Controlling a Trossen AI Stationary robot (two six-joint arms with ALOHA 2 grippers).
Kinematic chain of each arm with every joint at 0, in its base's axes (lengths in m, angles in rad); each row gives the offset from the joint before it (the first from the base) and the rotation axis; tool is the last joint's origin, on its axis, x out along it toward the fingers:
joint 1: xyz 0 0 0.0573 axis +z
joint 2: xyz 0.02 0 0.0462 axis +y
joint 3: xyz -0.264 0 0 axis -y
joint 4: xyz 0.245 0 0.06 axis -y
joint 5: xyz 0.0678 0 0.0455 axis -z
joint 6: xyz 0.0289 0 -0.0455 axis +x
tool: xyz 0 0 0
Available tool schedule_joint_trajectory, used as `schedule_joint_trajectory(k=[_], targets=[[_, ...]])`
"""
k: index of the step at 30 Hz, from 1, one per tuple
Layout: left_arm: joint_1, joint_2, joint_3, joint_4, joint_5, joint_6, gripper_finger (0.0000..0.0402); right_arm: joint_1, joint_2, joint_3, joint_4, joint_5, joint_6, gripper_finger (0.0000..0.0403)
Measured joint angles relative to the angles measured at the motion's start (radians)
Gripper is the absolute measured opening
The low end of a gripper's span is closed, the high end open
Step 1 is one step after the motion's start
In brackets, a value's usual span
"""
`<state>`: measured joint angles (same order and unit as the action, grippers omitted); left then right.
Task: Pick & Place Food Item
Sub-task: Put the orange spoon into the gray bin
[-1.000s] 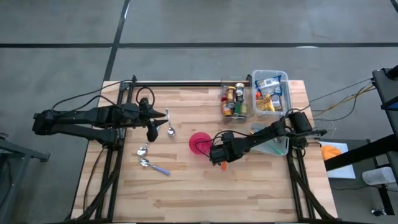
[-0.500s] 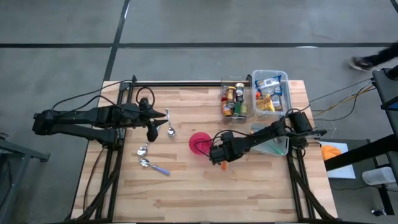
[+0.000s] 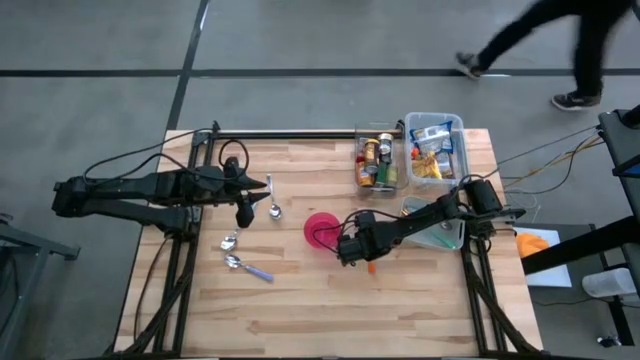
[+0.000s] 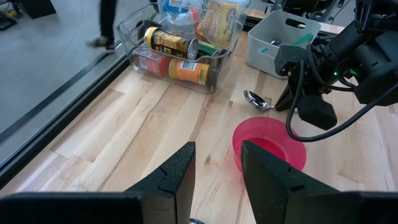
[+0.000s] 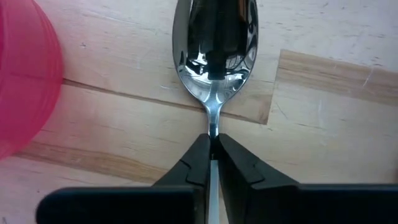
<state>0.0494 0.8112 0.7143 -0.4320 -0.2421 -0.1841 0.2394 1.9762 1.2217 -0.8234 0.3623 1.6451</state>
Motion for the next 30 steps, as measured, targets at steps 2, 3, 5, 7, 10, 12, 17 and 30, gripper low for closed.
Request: schedule_joint_trajectory(k=[2,3,5,7,10,12,17,30], targets=[[0.0,0.0,0.0,0.0,0.0,0.0,0.0129,0.0,0.0,0.0,0.0,0.001,0.0,0.002],[0.0,0.0,0.0,0.0,0.0,0.0,0.0129,0.0,0.0,0.0,0.0,0.001,0.0,0.0021],[0.0,0.0,0.0,0.0,0.0,0.0,0.0129,0.0,0.0,0.0,0.0,0.001,-0.002,0.0022],[0.0,0.0,0.0,0.0,0.0,0.0,0.0129,0.0,-0.001,0.0,0.0,0.002,-0.002,0.0023],[0.0,0.0,0.0,0.0,0.0,0.0,0.0129,0.0,-0.002,-0.001,0.0,0.003,-0.003,0.0023],[0.0,0.0,0.0,0.0,0.0,0.0,0.0129,0.0,-0.005,-0.001,0.0,0.007,-0.007,0.0023],[0.0,0.0,0.0,0.0,0.0,0.0,0.0129,0.0,-0.036,-0.005,-0.011,0.013,-0.05,0.0023],[0.0,0.0,0.0,0.0,0.0,0.0,0.0129,0.009,-0.229,-0.002,-0.019,0.102,-0.295,0.0024]])
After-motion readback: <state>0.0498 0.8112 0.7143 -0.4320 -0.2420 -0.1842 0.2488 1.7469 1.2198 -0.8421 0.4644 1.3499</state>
